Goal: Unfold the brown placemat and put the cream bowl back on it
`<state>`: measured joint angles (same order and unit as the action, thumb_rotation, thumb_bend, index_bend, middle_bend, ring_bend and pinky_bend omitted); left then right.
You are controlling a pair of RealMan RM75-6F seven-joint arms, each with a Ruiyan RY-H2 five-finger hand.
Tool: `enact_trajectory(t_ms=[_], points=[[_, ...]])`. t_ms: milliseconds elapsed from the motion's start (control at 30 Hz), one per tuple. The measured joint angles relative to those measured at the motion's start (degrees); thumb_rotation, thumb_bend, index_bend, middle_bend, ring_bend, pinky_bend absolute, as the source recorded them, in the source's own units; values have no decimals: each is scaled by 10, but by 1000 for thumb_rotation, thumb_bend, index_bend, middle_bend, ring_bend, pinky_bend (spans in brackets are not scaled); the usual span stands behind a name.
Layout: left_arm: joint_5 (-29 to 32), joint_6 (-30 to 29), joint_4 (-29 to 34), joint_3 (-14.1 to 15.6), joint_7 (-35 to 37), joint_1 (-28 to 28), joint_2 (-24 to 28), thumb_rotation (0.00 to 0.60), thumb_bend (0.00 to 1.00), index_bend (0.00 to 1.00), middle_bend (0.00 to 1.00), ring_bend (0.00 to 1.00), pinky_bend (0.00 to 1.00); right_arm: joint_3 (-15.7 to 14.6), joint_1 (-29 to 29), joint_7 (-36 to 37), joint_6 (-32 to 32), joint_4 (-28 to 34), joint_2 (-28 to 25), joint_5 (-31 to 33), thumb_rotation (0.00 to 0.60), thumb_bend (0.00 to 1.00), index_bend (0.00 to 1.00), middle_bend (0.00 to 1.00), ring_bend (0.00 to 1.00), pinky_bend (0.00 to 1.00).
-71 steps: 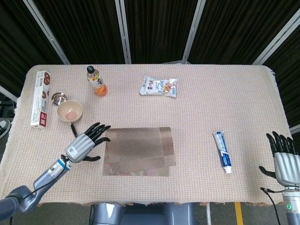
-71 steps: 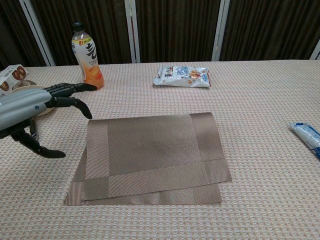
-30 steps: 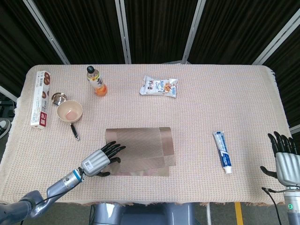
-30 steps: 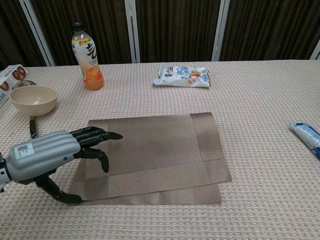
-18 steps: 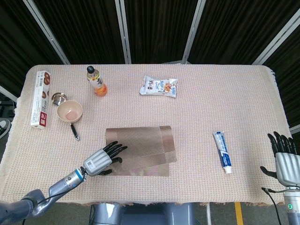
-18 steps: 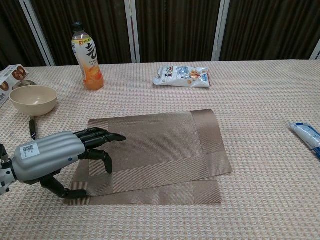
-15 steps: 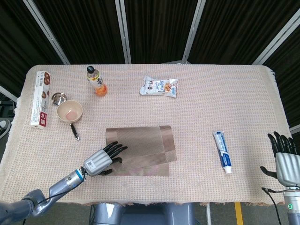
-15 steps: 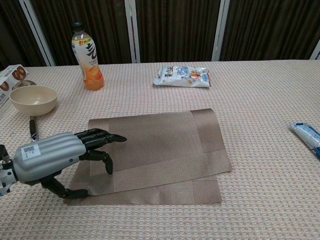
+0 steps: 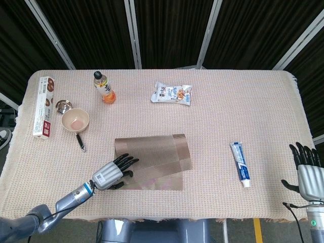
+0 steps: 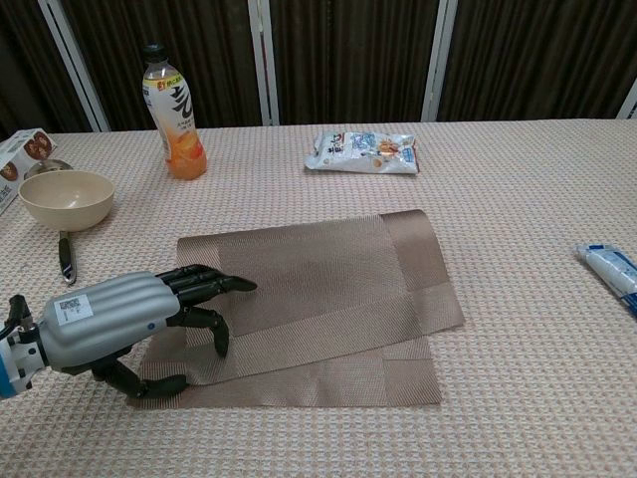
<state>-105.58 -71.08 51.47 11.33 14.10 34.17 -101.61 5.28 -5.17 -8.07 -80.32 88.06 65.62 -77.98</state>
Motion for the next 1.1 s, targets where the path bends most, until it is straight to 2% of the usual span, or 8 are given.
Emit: enact_trajectory(t_ms=[233,467,867,1100], points=[[4,5,-6,-1,6,3,-7,600,393,407,0,0,0,0,0,-1,1,0,0,1,600,0,0,0,0,0],[7,9,-14,-2,8,5,-13,600,399,435,0,0,0,-1,-1,-2,3,-1,1,2,600,0,0,0,0,0],[9,4,-19,-7,14,10,-26,600,442,529,0,0,0,0,-1,-1,4,-1,1,3,600,0,0,0,0,0],[12,-1,-16,-11,17,11,-29,600,453,618,0,0,0,0,-1,-2,4,-1,2,3,600,0,0,0,0,0]])
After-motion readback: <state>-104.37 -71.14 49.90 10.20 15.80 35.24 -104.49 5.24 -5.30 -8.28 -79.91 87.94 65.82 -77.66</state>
